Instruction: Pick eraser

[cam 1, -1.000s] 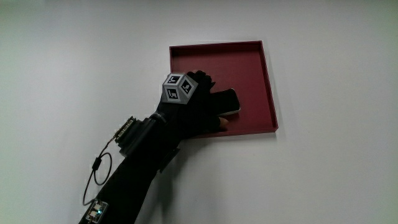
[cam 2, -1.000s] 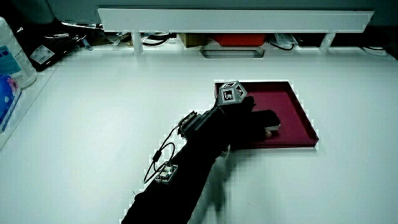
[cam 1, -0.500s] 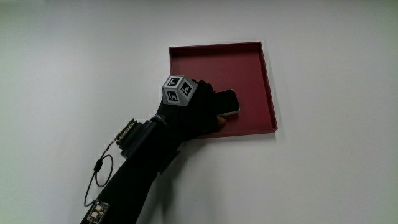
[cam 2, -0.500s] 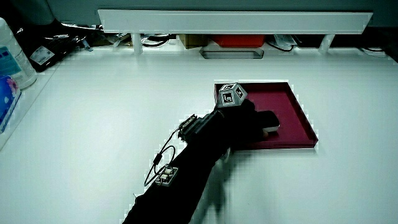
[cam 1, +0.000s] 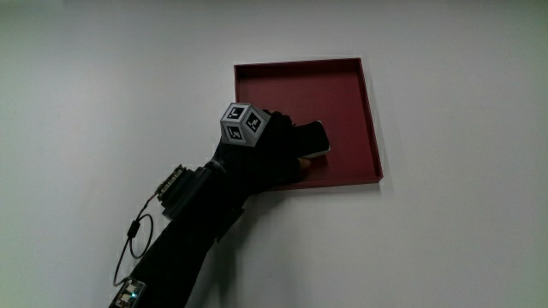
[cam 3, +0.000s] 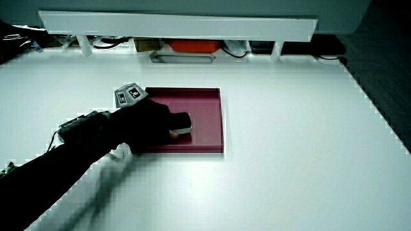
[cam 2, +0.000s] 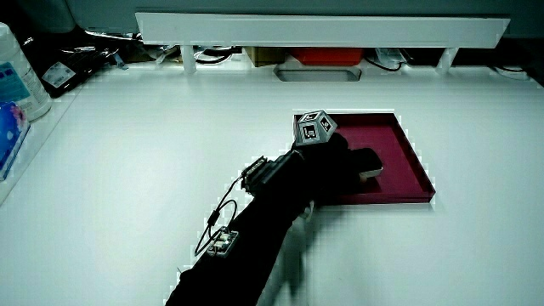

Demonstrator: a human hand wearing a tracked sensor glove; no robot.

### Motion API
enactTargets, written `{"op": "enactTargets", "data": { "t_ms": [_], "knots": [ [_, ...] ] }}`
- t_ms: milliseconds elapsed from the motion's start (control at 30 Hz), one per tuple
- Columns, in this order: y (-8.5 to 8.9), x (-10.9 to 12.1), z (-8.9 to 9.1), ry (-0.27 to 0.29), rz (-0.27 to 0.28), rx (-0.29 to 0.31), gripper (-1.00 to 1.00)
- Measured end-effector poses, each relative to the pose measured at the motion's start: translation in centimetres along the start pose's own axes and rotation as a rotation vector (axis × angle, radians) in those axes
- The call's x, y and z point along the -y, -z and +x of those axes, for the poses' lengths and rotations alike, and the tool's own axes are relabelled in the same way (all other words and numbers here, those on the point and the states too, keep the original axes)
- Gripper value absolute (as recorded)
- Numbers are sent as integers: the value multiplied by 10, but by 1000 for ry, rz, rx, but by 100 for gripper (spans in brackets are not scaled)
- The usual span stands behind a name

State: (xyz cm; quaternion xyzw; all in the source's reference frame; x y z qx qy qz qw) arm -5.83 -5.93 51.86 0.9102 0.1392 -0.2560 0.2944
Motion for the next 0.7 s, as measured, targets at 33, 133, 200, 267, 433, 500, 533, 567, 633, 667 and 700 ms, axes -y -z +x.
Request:
{"op": "enactTargets", "data": {
  "t_ms": [33, 133, 200, 267, 433, 500, 533, 567, 633, 667, 700],
  "knots": [
    [-1, 0, 0, 3, 1, 6, 100],
    [-10, 7, 2, 20, 15, -7, 100],
    [-17, 10, 1, 44, 25, 6, 100],
    [-27, 17, 3, 59, 40, 12, 100],
    [-53, 35, 6, 89, 74, 18, 100],
    [-60, 41, 2, 99, 89, 40, 100],
    [-65, 46, 2, 125, 104, 18, 100],
    [-67, 49, -1, 126, 101, 24, 100],
    [-78, 59, -2, 146, 125, 13, 100],
    [-80, 63, -4, 118, 116, 35, 100],
    [-85, 68, -4, 135, 129, 10, 100]
  ]
}}
